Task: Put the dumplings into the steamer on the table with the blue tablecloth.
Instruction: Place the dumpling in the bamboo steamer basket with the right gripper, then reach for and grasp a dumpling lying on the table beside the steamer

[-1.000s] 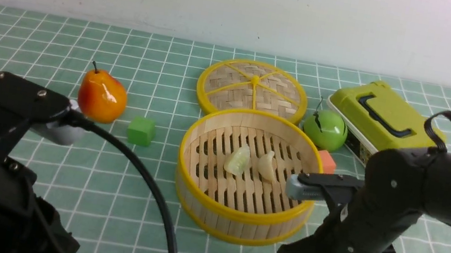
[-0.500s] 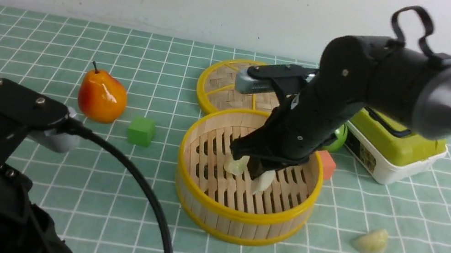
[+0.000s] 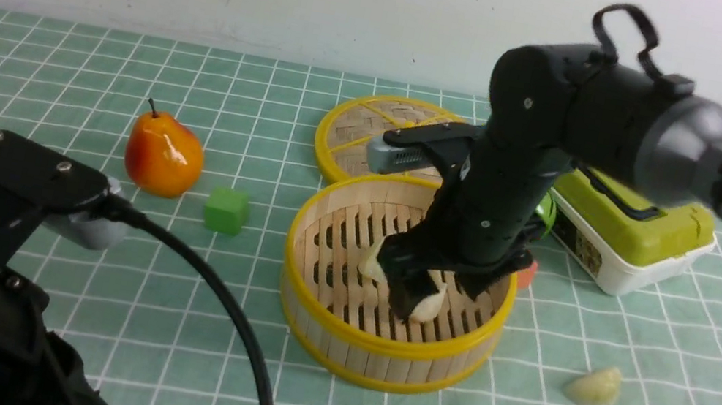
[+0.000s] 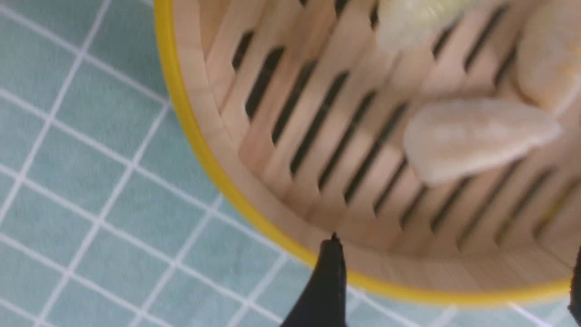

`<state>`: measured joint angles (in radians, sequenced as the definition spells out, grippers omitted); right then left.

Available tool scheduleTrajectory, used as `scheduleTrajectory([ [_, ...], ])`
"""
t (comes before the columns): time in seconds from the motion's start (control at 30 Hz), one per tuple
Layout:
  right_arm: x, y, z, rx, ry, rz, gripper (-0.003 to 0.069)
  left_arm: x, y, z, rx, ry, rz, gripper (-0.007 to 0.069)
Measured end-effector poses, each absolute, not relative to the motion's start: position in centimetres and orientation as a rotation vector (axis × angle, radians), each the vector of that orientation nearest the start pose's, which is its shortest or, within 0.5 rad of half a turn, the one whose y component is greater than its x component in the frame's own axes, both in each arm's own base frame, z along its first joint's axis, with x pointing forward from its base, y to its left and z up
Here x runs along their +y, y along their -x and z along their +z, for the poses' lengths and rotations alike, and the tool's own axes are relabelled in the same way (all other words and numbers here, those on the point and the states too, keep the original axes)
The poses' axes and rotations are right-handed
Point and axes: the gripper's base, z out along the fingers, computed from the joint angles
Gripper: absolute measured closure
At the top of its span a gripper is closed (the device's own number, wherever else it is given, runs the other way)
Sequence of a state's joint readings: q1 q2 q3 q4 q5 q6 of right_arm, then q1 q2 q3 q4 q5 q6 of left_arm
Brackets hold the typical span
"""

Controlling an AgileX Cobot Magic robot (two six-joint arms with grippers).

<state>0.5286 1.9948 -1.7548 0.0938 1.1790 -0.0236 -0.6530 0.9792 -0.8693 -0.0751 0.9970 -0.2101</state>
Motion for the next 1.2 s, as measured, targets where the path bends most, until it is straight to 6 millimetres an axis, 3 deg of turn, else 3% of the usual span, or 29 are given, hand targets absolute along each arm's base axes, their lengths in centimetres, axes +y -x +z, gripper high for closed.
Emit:
scheduleTrajectory([
  [0.07, 20.9, -35.1, 27.7, 2.802, 0.775, 0.158, -0.0010, -11.0, -13.4, 31.8, 2.585, -0.551, -0.402, 0.0638],
  [0.1, 19.4, -33.9, 28.2, 2.813, 0.766, 0.103, 0.0003, -11.0, -13.4, 31.8, 2.585, -0.551, -0.402, 0.0638],
  [0.23, 14.4, -31.8, 27.8, 2.866, 0.579, 0.055, 0.0081, -11.0, -13.4, 31.8, 2.585, -0.551, -0.402, 0.0638],
  [0.33, 10.2, -31.4, 25.2, 2.890, 0.298, 0.074, 0.0167, -11.0, -13.4, 31.8, 2.586, -0.551, -0.402, 0.0638],
  [0.5, 6.4, -33.2, 21.4, 2.865, -0.130, 0.209, 0.0235, -11.0, -13.4, 31.8, 2.583, -0.550, -0.403, 0.0638],
  [0.8, 6.4, -36.1, 16.5, 2.798, -0.400, 0.350, 0.0211, -11.0, -13.4, 31.8, 2.582, -0.550, -0.403, 0.0636],
  [0.93, 6.5, -36.3, 16.3, 2.795, -0.424, 0.358, 0.0215, -11.0, -13.4, 31.8, 2.583, -0.550, -0.403, 0.0635],
  [1.1, 6.5, -36.2, 16.5, 2.842, -0.378, 0.343, 0.0321, -11.0, -13.5, 31.8, 2.581, -0.553, -0.395, 0.0630],
  [1.2, 6.5, -36.3, 17.0, 2.869, -0.321, 0.326, 0.0454, -10.9, -13.5, 31.8, 2.578, -0.556, -0.382, 0.0627],
])
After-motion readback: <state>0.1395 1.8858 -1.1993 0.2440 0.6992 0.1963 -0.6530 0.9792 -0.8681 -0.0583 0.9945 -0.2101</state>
